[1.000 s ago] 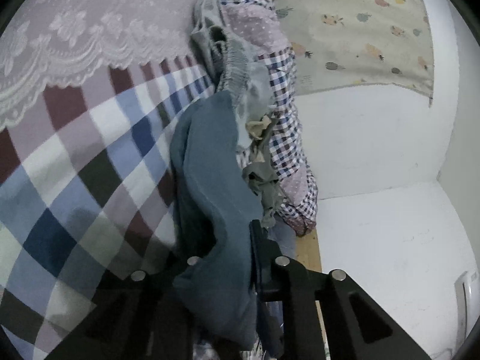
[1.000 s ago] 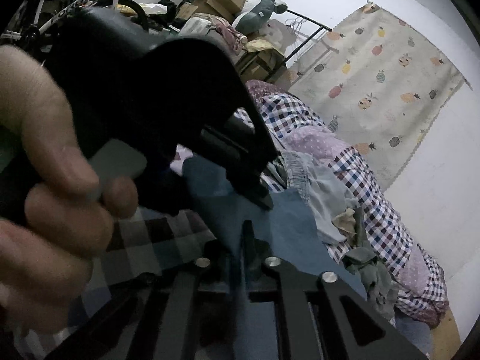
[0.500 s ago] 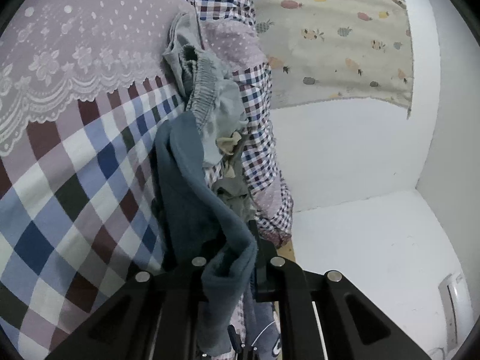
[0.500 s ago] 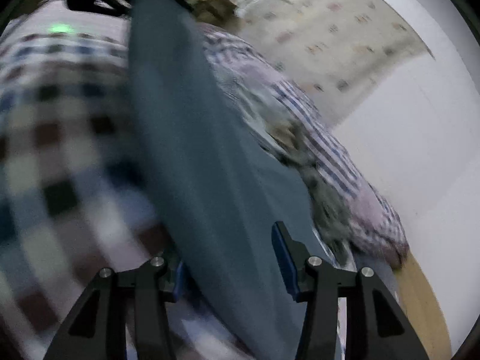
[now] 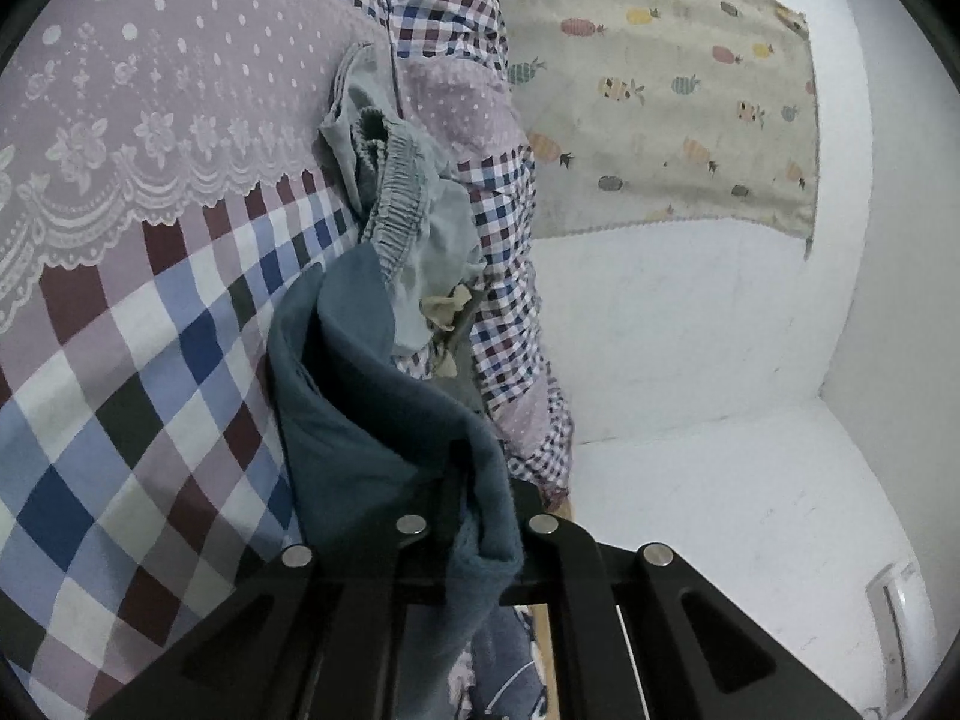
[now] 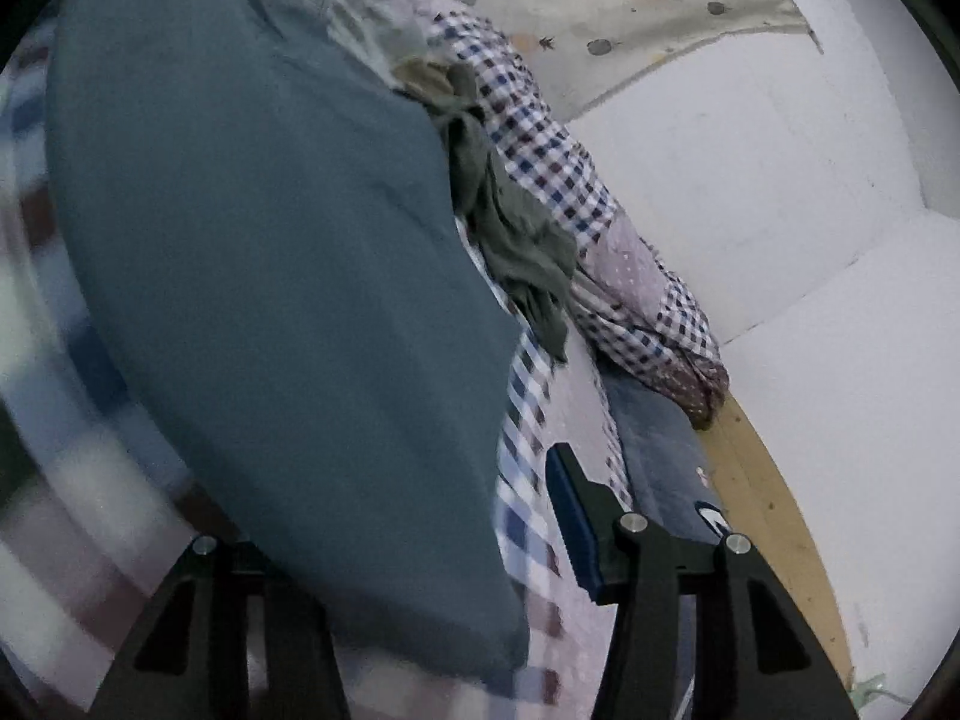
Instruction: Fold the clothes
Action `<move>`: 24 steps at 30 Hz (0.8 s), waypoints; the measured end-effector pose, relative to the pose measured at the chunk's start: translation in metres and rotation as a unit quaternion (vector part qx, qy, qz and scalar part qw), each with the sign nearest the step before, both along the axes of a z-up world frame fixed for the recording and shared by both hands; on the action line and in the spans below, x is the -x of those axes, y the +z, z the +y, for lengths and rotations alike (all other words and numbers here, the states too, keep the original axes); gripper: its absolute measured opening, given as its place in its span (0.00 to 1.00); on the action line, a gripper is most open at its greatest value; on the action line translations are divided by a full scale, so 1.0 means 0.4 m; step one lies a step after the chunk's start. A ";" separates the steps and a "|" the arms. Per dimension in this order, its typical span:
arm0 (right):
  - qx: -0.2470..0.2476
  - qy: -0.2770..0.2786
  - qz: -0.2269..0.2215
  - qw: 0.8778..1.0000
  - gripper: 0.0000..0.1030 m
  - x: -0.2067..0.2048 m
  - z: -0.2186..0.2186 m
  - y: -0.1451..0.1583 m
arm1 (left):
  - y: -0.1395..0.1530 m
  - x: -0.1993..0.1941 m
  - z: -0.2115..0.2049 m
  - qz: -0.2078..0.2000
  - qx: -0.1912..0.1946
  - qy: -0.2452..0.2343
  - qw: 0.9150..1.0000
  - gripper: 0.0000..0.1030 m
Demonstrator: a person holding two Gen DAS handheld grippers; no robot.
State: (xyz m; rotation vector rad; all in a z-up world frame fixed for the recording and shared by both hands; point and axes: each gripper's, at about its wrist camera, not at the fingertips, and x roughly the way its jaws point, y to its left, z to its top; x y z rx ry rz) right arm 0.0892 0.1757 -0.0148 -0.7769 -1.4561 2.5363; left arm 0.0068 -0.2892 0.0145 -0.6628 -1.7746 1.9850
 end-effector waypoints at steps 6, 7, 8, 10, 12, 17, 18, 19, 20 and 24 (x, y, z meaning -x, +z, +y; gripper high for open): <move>-0.029 0.026 0.000 0.999 0.53 -0.025 0.008 -0.014 | -0.022 -0.018 -0.022 -0.030 0.023 0.002 0.999 0.03; -0.030 0.028 0.000 0.999 0.53 -0.028 0.008 -0.016 | -0.026 -0.021 -0.024 -0.035 0.029 0.002 0.999 0.03; -0.026 0.027 0.000 0.999 0.53 -0.030 0.008 -0.017 | -0.031 -0.024 -0.026 -0.044 0.036 0.002 0.998 0.03; -0.018 0.025 0.001 1.000 0.53 -0.034 0.008 -0.018 | -0.042 -0.031 -0.031 -0.065 0.054 0.003 0.996 0.03; -0.013 0.023 0.002 1.000 0.53 -0.038 0.007 -0.021 | -0.060 -0.041 -0.040 -0.096 0.075 0.008 0.993 0.04; 0.002 0.015 0.001 1.000 0.54 -0.032 0.013 -0.020 | -0.098 -0.097 -0.068 -0.153 0.104 0.037 0.982 0.47; 0.005 0.014 0.001 1.000 0.54 -0.030 0.014 -0.020 | -0.101 -0.115 -0.075 -0.154 0.102 0.043 0.982 0.54; 0.007 0.013 0.001 1.000 0.54 -0.028 0.016 -0.019 | -0.103 -0.131 -0.077 -0.151 0.099 0.047 0.983 0.61; 0.009 0.012 0.001 1.000 0.54 -0.026 0.018 -0.018 | -0.103 -0.144 -0.076 -0.147 0.098 0.047 0.983 0.64; 0.012 0.009 0.000 1.000 0.54 -0.019 0.020 -0.018 | -0.102 -0.158 -0.047 -0.146 0.127 0.031 0.981 0.66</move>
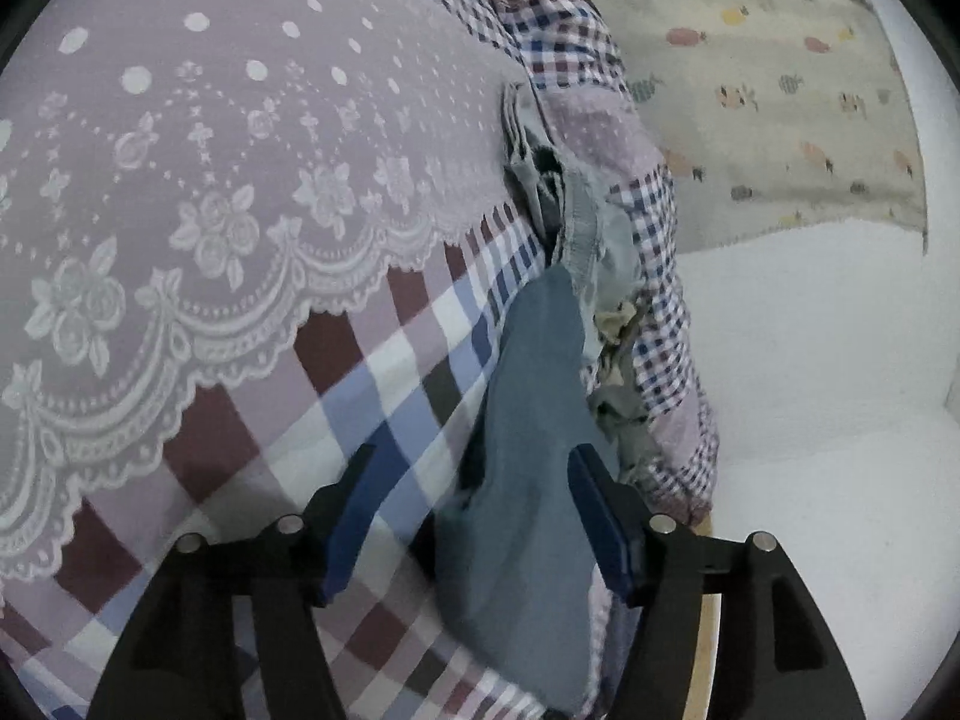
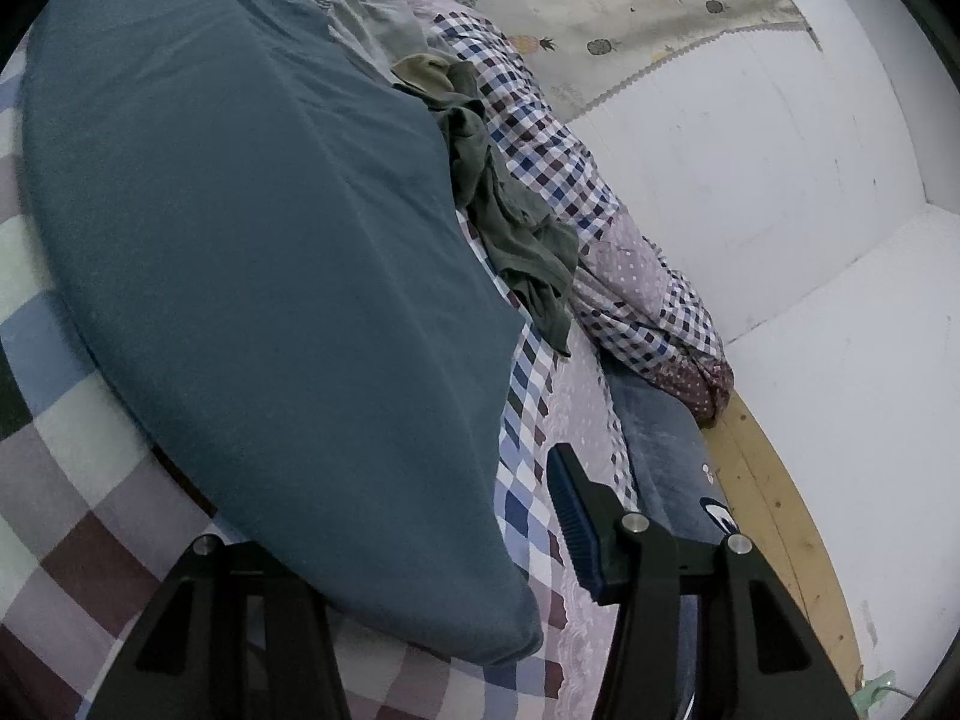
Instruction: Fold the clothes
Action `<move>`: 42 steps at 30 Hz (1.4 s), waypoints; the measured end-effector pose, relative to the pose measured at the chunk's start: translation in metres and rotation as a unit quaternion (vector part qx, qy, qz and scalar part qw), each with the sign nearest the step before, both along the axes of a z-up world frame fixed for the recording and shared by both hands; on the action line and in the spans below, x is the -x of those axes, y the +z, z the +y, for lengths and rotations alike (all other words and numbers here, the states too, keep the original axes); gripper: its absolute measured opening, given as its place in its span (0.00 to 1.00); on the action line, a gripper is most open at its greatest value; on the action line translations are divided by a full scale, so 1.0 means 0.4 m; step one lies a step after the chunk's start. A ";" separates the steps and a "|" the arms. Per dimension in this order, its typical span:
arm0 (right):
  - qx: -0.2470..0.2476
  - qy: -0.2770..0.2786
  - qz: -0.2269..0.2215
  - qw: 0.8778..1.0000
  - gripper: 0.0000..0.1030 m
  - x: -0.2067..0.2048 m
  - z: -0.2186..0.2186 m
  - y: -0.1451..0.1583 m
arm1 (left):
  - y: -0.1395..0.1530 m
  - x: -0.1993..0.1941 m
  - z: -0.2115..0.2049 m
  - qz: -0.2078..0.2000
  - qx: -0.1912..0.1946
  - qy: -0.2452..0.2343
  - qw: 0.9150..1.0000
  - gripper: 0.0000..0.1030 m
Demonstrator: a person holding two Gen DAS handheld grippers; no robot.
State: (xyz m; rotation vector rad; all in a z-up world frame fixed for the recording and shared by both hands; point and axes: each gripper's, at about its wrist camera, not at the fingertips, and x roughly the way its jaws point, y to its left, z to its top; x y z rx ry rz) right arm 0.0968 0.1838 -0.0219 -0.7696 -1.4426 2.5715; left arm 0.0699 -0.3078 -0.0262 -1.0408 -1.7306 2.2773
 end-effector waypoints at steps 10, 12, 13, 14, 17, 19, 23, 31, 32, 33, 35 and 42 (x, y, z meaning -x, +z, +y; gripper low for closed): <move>0.002 -0.004 -0.004 1.000 0.54 -0.002 -0.012 0.001 | 0.030 0.074 0.113 0.012 0.064 -0.052 0.996 0.72; 0.007 -0.006 -0.006 1.000 0.54 -0.004 -0.015 0.003 | 0.034 0.091 0.127 0.012 0.071 -0.052 0.996 0.73; 0.010 -0.006 -0.007 1.000 0.54 -0.009 -0.017 0.004 | 0.035 0.095 0.133 0.012 0.072 -0.052 0.996 0.73; 0.013 -0.006 -0.008 1.000 0.54 -0.014 -0.020 0.004 | 0.034 0.092 0.140 0.012 0.070 -0.054 0.996 0.73; 0.018 -0.004 -0.010 1.000 0.54 -0.036 -0.034 0.001 | 0.033 0.085 0.158 0.011 0.063 -0.059 0.996 0.72; 0.013 -0.002 -0.005 1.000 0.54 -0.049 -0.045 -0.005 | 0.032 0.083 0.170 0.009 0.061 -0.062 0.996 0.72; 0.015 -0.007 0.000 1.000 0.54 -0.051 -0.048 -0.008 | 0.033 0.114 0.174 0.013 0.053 -0.059 0.997 0.72; 0.017 -0.009 0.004 1.000 0.54 -0.058 -0.051 -0.008 | -0.016 0.138 0.133 0.000 -0.016 -0.039 0.999 0.19; 0.018 -0.008 0.004 1.000 0.54 -0.059 -0.049 -0.007 | -0.017 0.137 0.130 0.002 -0.024 -0.039 0.999 0.15; 0.016 -0.006 0.006 1.000 0.55 -0.061 -0.047 -0.006 | -0.012 0.136 0.128 0.009 -0.030 -0.039 0.999 0.14; 0.010 -0.003 0.009 1.000 0.59 -0.064 -0.042 -0.003 | 0.002 0.134 0.124 0.023 -0.039 -0.041 0.998 0.13; -0.017 0.006 0.012 1.000 0.62 -0.078 0.003 -0.001 | 0.048 0.145 0.121 0.056 -0.081 -0.050 0.994 0.12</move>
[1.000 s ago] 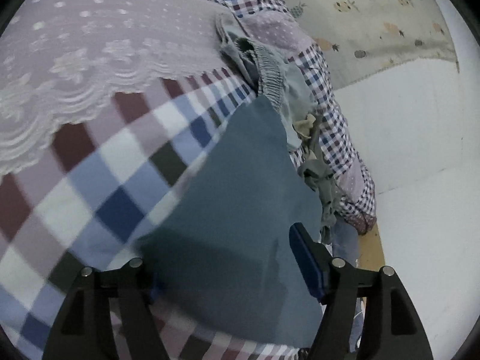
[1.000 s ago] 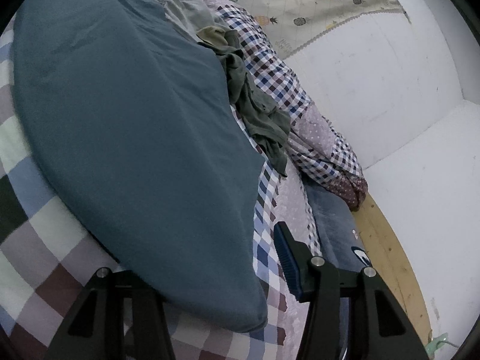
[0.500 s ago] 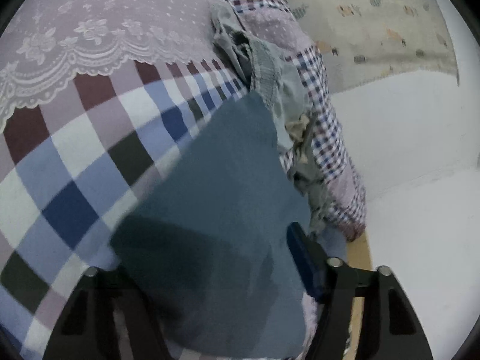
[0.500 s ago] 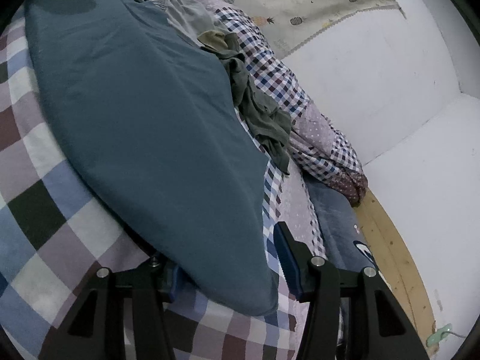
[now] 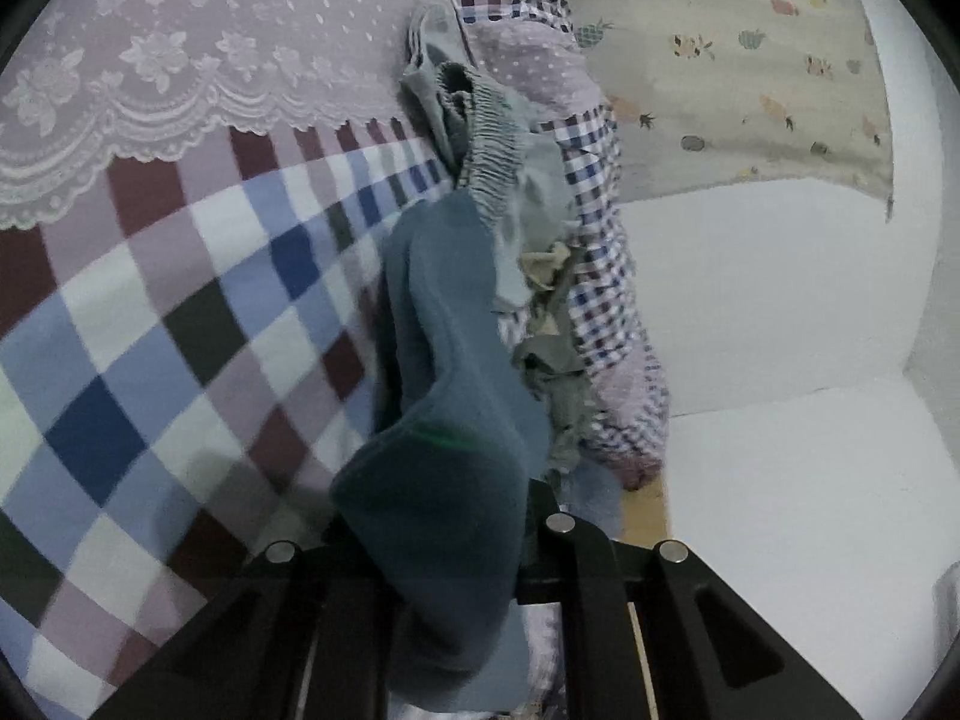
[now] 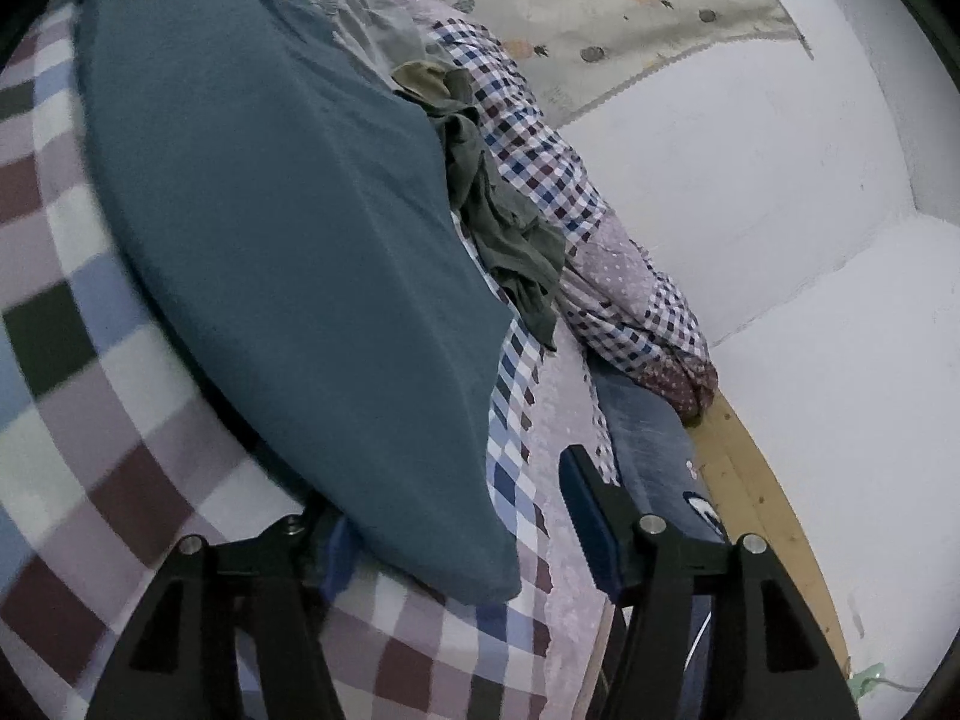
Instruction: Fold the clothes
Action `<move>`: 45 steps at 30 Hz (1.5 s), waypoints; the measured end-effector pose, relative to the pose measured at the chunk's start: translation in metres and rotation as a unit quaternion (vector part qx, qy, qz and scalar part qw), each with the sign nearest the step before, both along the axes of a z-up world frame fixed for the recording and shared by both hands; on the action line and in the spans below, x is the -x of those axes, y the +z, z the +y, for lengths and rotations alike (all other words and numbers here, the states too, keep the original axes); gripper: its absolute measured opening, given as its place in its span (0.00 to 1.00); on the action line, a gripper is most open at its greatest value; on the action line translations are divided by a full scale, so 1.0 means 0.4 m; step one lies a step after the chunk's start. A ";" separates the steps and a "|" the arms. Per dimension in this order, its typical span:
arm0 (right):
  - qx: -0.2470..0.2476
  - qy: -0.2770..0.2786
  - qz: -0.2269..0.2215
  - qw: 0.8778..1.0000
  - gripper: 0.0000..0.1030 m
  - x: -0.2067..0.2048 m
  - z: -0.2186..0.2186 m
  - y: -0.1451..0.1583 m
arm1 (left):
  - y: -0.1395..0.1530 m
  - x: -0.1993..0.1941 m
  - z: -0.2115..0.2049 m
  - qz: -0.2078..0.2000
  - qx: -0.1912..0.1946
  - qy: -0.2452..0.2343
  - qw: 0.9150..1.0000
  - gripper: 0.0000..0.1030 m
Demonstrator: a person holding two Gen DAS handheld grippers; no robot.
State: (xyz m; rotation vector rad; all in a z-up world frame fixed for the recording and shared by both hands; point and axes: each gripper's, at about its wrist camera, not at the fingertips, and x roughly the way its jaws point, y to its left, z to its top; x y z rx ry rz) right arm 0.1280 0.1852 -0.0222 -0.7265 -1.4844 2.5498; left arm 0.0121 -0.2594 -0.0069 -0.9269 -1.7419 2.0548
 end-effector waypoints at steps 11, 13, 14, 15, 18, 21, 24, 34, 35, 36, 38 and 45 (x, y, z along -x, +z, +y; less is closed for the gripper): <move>-0.024 0.029 -0.012 0.999 0.61 0.042 0.005 -0.021 | 0.028 0.024 -0.007 0.017 -0.042 -0.002 0.999 0.12; -0.019 0.025 -0.016 0.999 0.61 0.061 0.013 -0.018 | 0.027 0.027 -0.010 0.017 -0.040 -0.002 0.999 0.12; -0.017 0.029 -0.023 0.999 0.59 0.065 0.015 -0.021 | 0.026 0.028 -0.011 0.017 -0.039 -0.003 0.999 0.12; -0.014 0.034 -0.030 0.999 0.56 0.068 0.017 -0.024 | 0.026 0.029 -0.012 0.017 -0.038 -0.002 0.999 0.12; 0.004 0.036 -0.059 0.998 0.45 0.078 0.023 -0.027 | 0.027 0.025 -0.015 0.017 -0.030 -0.003 0.999 0.12; 0.022 0.017 -0.086 0.996 0.16 0.097 0.027 -0.026 | 0.028 0.016 -0.015 0.016 -0.019 -0.005 1.000 0.11; 0.030 0.001 -0.092 0.995 0.06 0.109 0.034 -0.026 | 0.028 0.002 -0.013 0.017 -0.010 -0.005 1.000 0.11; 0.087 0.005 -0.050 0.995 0.04 -0.007 0.029 0.129 | 0.095 -0.164 -0.034 0.034 0.049 -0.004 0.998 0.11; 0.093 0.008 -0.053 0.994 0.04 -0.025 0.029 0.145 | 0.104 -0.190 -0.036 0.035 0.054 -0.004 0.998 0.11; 0.099 0.012 -0.056 0.993 0.04 -0.045 0.029 0.160 | 0.115 -0.221 -0.038 0.038 0.060 -0.003 0.997 0.11; 0.108 0.018 -0.069 0.992 0.04 -0.096 0.027 0.192 | 0.138 -0.286 -0.040 0.041 0.067 -0.004 0.997 0.11; 0.096 0.049 -0.075 0.991 0.04 -0.265 0.015 0.353 | 0.291 -0.481 -0.053 0.066 0.048 0.002 0.997 0.11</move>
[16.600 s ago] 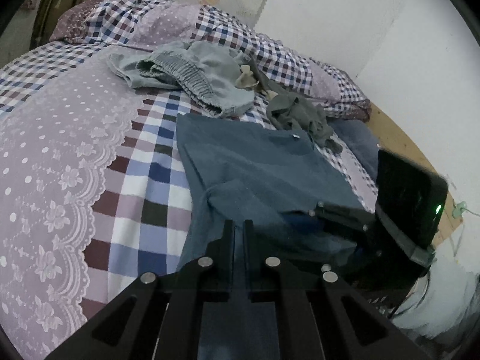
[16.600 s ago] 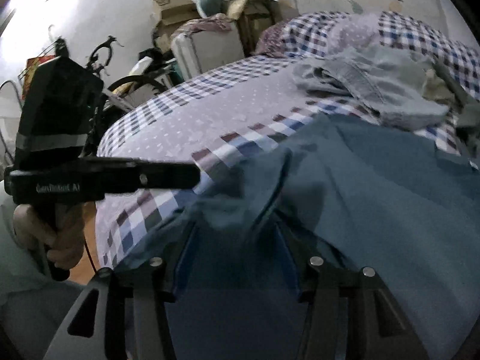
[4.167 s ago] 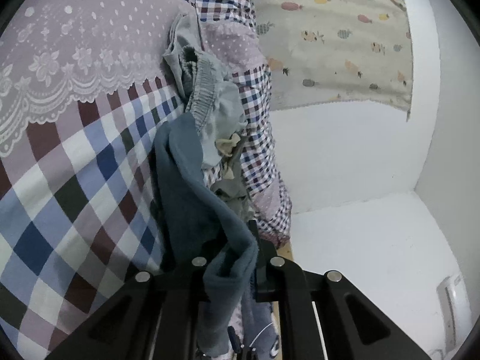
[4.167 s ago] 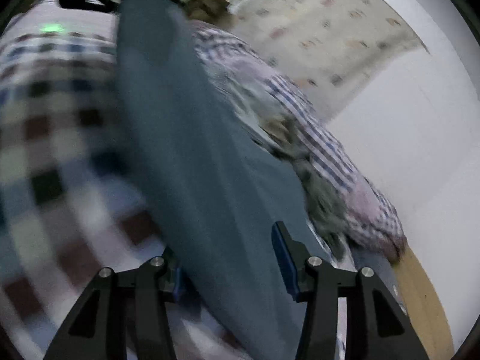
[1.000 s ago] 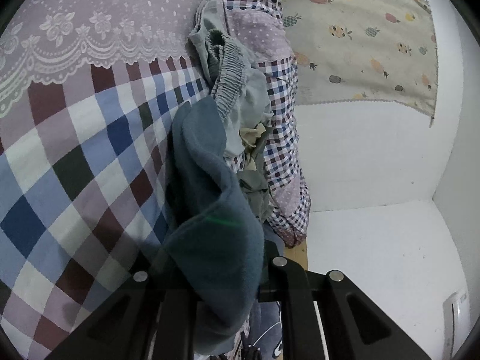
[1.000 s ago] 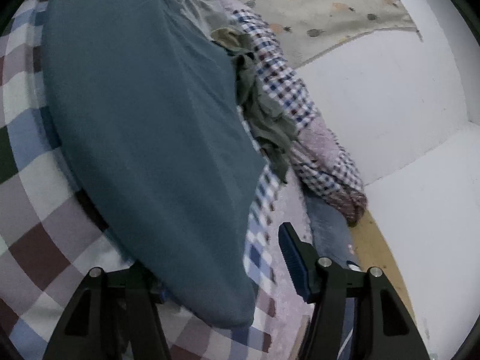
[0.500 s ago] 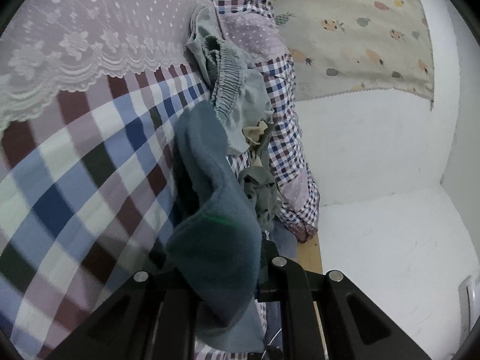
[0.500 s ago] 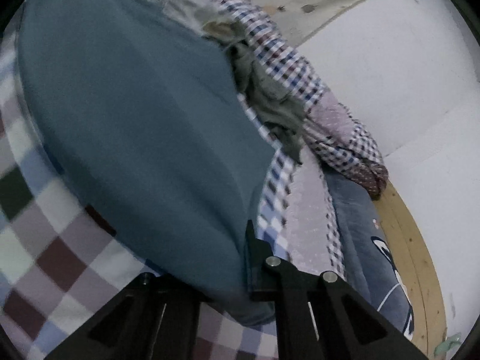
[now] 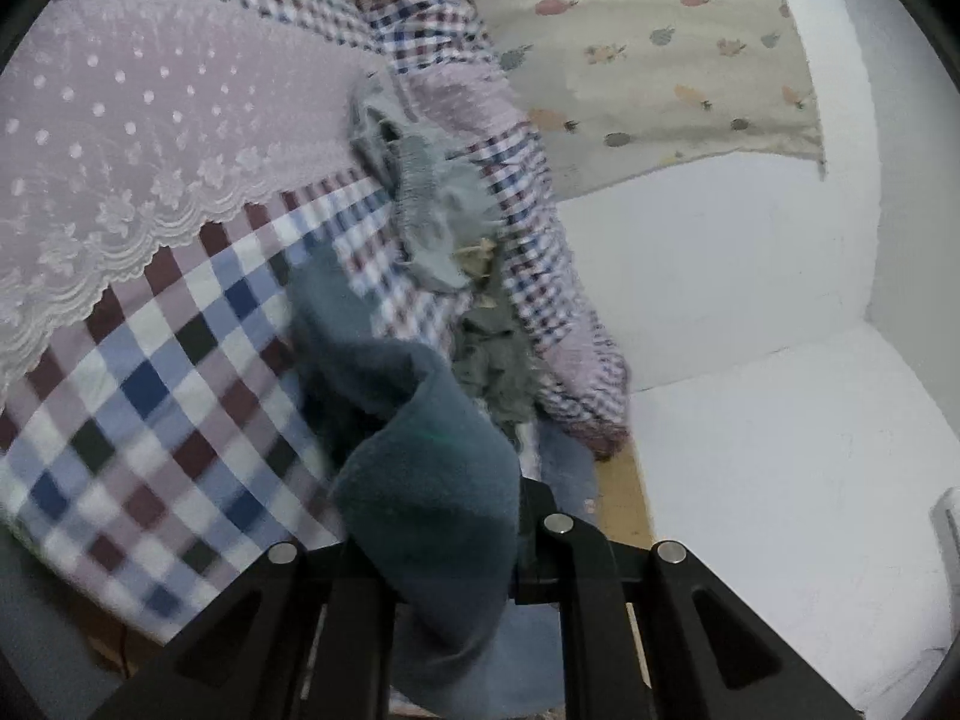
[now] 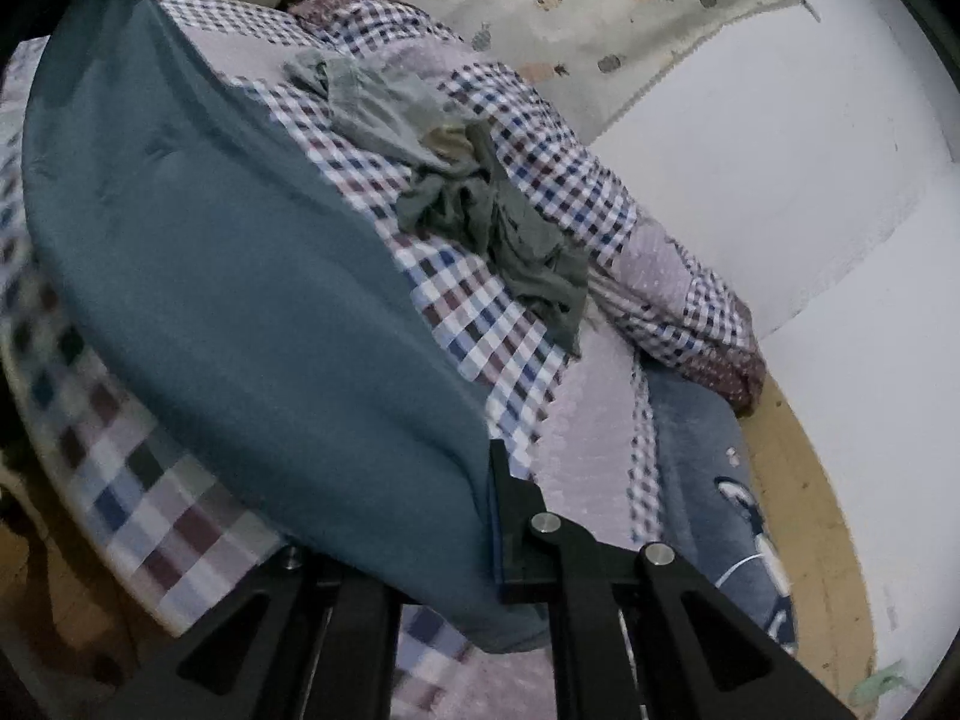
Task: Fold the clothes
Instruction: 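Lower the folded shirt onto the checked quilt with both tools and release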
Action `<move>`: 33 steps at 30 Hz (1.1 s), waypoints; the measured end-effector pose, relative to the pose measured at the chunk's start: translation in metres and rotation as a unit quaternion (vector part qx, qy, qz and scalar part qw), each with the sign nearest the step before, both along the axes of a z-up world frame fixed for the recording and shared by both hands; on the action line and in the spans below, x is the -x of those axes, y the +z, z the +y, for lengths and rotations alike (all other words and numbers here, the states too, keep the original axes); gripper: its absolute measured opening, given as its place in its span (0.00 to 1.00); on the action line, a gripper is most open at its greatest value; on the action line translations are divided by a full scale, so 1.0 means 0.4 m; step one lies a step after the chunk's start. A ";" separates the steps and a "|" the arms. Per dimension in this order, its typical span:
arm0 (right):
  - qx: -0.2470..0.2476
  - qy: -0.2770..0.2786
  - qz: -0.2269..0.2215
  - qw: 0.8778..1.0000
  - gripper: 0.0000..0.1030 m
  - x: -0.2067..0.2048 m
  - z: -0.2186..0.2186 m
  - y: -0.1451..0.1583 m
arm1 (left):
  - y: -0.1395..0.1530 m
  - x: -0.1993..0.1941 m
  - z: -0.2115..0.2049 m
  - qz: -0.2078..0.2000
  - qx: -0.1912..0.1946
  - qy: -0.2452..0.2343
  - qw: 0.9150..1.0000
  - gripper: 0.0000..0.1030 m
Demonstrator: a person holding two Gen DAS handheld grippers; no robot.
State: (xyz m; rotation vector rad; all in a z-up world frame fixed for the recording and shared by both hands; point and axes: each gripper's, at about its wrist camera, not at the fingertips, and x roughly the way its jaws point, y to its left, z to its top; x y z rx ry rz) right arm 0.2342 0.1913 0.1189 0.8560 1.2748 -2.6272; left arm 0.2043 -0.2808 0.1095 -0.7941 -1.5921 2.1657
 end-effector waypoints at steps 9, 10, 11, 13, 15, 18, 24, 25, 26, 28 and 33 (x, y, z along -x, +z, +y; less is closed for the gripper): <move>0.048 -0.006 0.059 0.997 0.05 -0.163 0.045 0.314 | 0.234 -0.108 -0.024 0.022 -0.042 -0.014 0.999 0.11; 0.058 -0.011 0.062 0.996 0.05 -0.168 0.053 0.338 | 0.241 -0.099 -0.023 0.013 -0.042 -0.018 0.999 0.11; 0.067 -0.015 0.065 0.996 0.05 -0.171 0.060 0.361 | 0.239 -0.080 -0.020 0.002 -0.039 -0.021 0.999 0.11; 0.080 -0.015 0.063 0.995 0.05 -0.152 0.067 0.379 | 0.224 -0.027 -0.011 -0.023 -0.028 -0.022 0.999 0.11; 0.089 -0.019 0.039 0.995 0.05 -0.100 0.076 0.356 | 0.182 0.031 0.003 -0.053 -0.020 -0.021 0.998 0.11; 0.098 -0.025 -0.005 0.995 0.05 -0.007 0.088 0.296 | 0.099 0.128 0.014 -0.099 -0.013 -0.014 0.995 0.11; 0.104 -0.040 -0.078 0.991 0.05 0.210 0.108 0.125 | -0.029 0.331 0.045 -0.174 0.003 0.003 0.985 0.11; 0.101 -0.042 -0.088 0.990 0.05 0.246 0.110 0.100 | -0.040 0.364 0.050 -0.182 0.006 0.005 0.983 0.11; 0.099 -0.042 -0.094 0.990 0.05 0.274 0.111 0.086 | -0.052 0.394 0.053 -0.191 0.006 0.007 0.981 0.11; 0.099 -0.043 -0.114 0.988 0.05 0.348 0.114 0.060 | -0.083 0.458 0.060 -0.217 -0.002 0.011 0.976 0.11; 0.123 -0.045 -0.185 0.974 0.06 0.499 0.142 -0.009 | -0.176 0.562 0.057 -0.289 -0.028 0.016 0.957 0.16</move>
